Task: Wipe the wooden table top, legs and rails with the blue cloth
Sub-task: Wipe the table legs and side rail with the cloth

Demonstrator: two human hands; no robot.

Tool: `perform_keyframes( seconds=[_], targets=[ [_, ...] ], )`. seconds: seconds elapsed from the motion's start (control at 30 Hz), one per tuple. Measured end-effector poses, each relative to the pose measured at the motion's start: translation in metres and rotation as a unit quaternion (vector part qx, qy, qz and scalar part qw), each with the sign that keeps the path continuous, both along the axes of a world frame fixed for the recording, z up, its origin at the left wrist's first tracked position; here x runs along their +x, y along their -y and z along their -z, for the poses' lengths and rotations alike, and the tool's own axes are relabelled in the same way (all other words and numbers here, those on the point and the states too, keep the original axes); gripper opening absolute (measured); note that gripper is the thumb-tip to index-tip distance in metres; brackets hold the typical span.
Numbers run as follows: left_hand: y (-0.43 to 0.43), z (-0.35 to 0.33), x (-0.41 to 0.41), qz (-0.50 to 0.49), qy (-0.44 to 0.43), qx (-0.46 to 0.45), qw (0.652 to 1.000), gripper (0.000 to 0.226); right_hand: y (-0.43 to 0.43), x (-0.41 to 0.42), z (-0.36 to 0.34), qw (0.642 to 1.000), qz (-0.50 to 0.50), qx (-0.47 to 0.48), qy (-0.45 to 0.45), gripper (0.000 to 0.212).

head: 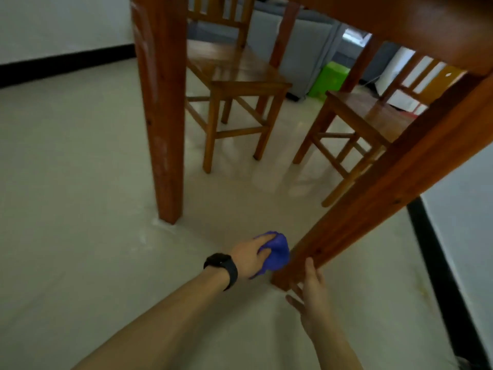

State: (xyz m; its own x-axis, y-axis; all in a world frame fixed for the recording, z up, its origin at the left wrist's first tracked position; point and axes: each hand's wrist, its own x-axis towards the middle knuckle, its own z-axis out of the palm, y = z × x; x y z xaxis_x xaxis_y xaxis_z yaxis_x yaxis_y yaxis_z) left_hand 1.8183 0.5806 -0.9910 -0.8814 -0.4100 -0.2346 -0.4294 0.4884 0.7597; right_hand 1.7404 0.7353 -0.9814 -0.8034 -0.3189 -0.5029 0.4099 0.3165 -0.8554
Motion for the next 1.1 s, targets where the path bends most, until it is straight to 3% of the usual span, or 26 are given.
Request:
perform_keyframes(
  seconds=[0.13, 0.23, 0.3, 0.37, 0.47, 0.57, 0.73, 0.87, 0.93, 1.0, 1.1],
  targets=[
    [0.015, 0.004, 0.083, -0.095, 0.021, 0.044, 0.994, 0.053, 0.052, 0.067, 0.020, 0.980, -0.107, -0.079, 0.148, 0.039],
    [0.022, -0.012, 0.119, -0.190, 0.001, 0.204, 0.960, 0.053, 0.097, 0.114, 0.020, 0.964, -0.184, -0.123, 0.149, 0.032],
    [0.033, -0.028, 0.138, -0.230, 0.000, 0.253, 0.940, 0.059, 0.120, 0.133, 0.020, 0.965, -0.201, -0.131, 0.102, 0.030],
    [0.049, -0.047, 0.155, -0.234, 0.023, 0.245, 0.941, 0.059, 0.138, 0.139, 0.020, 0.961, -0.231, -0.151, 0.033, 0.032],
    [0.086, -0.087, 0.172, -0.203, 0.014, 0.182, 0.962, 0.044, 0.163, 0.141, -0.007, 0.937, -0.296, -0.174, -0.069, 0.045],
    [0.136, -0.137, 0.176, -0.230, -0.069, 0.091, 0.966, 0.032, 0.195, 0.135, -0.056, 0.914, -0.326, -0.198, -0.137, 0.039],
    [0.208, -0.234, 0.177, -0.339, -0.285, -0.072, 0.894, 0.049, 0.243, 0.115, -0.154, 0.909, -0.206, -0.234, -0.275, 0.045],
    [0.235, -0.265, 0.159, -0.274, -0.350, -0.179, 0.878, 0.062, 0.282, 0.109, -0.219, 0.867, -0.129, -0.269, -0.400, 0.050],
    [0.245, -0.259, 0.151, -0.239, -0.346, -0.115, 0.900, 0.054, 0.307, 0.115, -0.235, 0.835, -0.152, -0.243, -0.470, 0.047],
    [0.254, -0.244, 0.149, -0.216, -0.345, -0.037, 0.913, 0.062, 0.331, 0.123, -0.227, 0.808, -0.163, -0.183, -0.536, 0.054],
    [0.262, -0.221, 0.152, -0.215, -0.344, -0.010, 0.914, 0.070, 0.346, 0.131, -0.183, 0.801, -0.150, -0.120, -0.567, 0.065]
  ],
)
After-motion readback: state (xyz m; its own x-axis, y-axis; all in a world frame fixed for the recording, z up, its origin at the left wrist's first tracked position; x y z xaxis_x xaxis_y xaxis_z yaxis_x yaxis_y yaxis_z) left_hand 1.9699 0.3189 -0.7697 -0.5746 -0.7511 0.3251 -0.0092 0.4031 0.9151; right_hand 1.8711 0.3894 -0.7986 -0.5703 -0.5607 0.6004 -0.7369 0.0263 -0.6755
